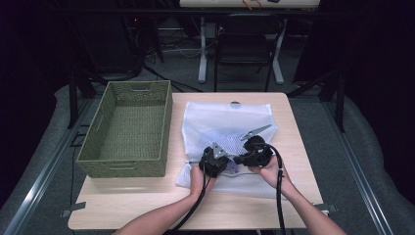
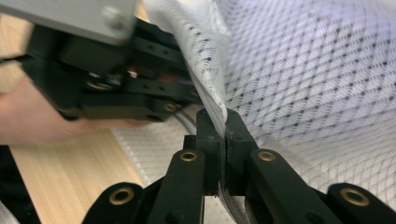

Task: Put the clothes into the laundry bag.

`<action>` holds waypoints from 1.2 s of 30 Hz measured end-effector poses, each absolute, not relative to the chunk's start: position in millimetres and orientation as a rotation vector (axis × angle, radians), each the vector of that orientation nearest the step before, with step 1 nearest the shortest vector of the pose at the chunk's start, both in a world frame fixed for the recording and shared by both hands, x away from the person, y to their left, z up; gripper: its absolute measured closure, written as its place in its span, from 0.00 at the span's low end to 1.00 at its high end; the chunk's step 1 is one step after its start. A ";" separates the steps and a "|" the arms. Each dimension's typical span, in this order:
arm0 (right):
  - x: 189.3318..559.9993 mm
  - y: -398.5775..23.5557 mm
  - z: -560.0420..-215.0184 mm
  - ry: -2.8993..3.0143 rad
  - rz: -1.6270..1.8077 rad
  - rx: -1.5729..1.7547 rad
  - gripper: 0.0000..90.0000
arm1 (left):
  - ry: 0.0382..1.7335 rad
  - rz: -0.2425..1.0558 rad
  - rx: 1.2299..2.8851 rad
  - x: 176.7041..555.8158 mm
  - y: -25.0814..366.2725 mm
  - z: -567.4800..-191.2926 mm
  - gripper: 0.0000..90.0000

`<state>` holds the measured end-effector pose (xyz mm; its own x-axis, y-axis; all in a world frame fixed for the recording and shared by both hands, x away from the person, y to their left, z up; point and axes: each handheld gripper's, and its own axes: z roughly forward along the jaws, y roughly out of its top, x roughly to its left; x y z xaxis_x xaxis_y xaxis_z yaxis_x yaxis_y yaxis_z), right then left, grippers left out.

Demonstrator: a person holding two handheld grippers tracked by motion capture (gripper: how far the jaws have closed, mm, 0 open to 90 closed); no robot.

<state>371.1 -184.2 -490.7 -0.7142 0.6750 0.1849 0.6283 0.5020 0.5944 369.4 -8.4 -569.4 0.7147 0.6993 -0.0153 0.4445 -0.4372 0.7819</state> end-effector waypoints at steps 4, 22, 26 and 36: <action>373.5 -186.2 -492.5 2.668 0.995 1.158 0.97 | 0.837 0.369 2.134 363.5 1.1 -564.9 0.88; 371.4 -183.1 -490.3 2.674 0.993 1.140 0.97 | 0.791 0.310 2.198 351.2 -20.9 -570.9 0.66; 370.5 -182.8 -489.4 2.667 0.999 1.145 0.97 | 0.790 0.317 2.198 355.8 -26.1 -573.0 0.89; 369.0 -182.7 -480.9 2.647 1.032 1.132 0.97 | 0.860 0.389 2.098 367.2 -29.8 -569.9 0.95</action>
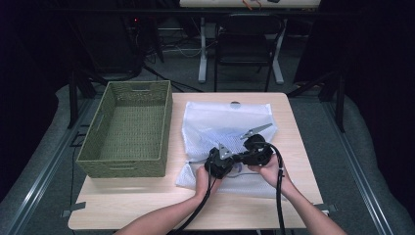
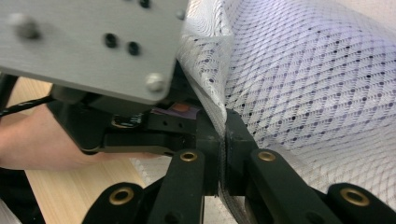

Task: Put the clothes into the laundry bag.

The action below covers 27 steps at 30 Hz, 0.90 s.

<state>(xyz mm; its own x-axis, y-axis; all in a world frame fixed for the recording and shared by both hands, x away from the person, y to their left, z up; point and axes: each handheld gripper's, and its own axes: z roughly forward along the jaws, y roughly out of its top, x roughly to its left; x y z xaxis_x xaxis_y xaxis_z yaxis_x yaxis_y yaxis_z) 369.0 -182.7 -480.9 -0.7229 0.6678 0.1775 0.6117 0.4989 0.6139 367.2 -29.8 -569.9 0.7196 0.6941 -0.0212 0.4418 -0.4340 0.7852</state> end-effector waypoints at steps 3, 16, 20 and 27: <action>370.8 -185.2 -484.1 2.646 1.024 1.157 0.97 | 0.864 0.377 2.126 368.0 -32.3 -574.6 0.93; 373.2 -188.5 -487.8 2.665 0.995 1.156 0.97 | 0.810 0.309 2.207 351.8 -8.5 -563.8 0.66; 373.2 -187.9 -488.5 2.669 0.993 1.164 0.97 | 0.814 0.303 2.209 347.3 6.7 -558.7 0.63; 372.5 -187.2 -488.5 2.664 1.001 1.168 0.97 | 0.778 0.319 2.216 332.5 29.7 -544.8 0.57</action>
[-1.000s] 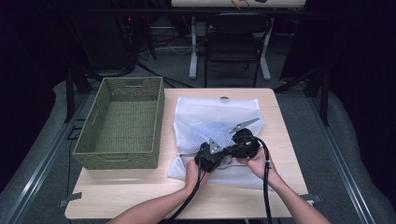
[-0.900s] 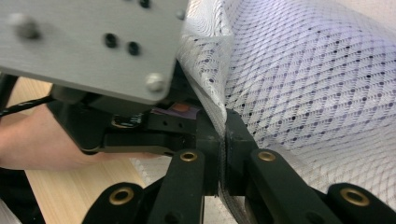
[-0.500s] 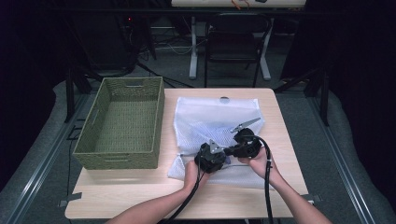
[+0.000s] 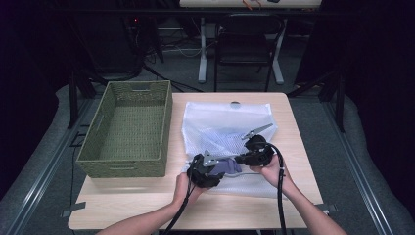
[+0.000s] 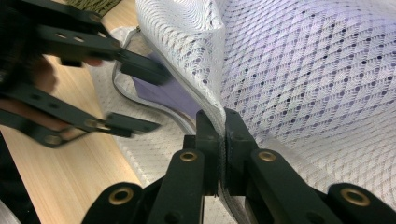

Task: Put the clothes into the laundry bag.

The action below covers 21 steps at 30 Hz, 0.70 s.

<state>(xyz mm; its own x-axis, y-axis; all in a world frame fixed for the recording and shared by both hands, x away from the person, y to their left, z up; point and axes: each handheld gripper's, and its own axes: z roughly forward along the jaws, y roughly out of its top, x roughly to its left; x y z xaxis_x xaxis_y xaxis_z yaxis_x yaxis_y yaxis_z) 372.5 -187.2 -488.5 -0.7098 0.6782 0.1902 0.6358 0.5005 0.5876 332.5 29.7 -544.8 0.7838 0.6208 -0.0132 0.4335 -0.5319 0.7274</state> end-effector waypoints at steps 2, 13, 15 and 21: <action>372.9 -187.3 -488.5 2.668 0.998 1.165 0.97 | 0.763 0.360 2.202 328.6 37.5 -538.7 0.55; 372.1 -187.2 -486.4 2.665 0.994 1.155 0.97 | 0.824 0.509 2.222 344.3 59.7 -542.1 0.52; 371.7 -187.2 -486.1 2.666 1.005 1.160 0.97 | 0.832 0.504 2.253 349.2 60.3 -545.4 0.57; 371.5 -187.1 -486.3 2.665 1.004 1.156 0.97 | 0.823 0.513 2.297 357.4 57.7 -552.9 0.75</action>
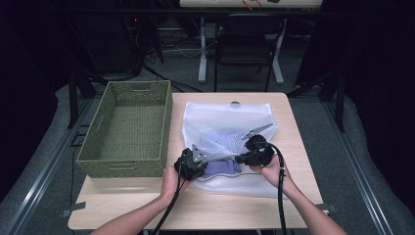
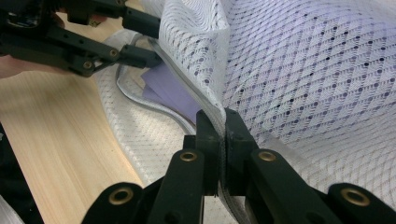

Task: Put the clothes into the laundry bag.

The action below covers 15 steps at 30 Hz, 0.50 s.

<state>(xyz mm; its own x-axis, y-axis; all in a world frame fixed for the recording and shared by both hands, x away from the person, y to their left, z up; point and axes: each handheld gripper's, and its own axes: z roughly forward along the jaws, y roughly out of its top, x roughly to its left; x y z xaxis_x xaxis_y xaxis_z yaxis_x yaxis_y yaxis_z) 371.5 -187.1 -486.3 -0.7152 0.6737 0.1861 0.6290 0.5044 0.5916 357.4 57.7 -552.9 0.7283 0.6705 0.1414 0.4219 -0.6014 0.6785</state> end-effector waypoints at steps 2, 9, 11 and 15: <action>371.4 -187.2 -486.3 2.666 0.997 1.149 0.97 | 0.793 0.539 2.305 356.9 58.5 -552.9 0.86; 372.0 -187.2 -488.2 2.697 0.990 1.133 0.96 | 0.744 0.532 2.319 350.7 66.9 -546.4 0.98; 372.0 -187.8 -489.0 2.698 0.988 1.131 0.96 | 0.732 0.522 2.319 346.6 69.6 -543.1 0.98; 371.9 -186.8 -492.8 2.715 0.966 1.125 0.94 | 0.716 0.502 2.331 341.5 75.7 -538.0 0.98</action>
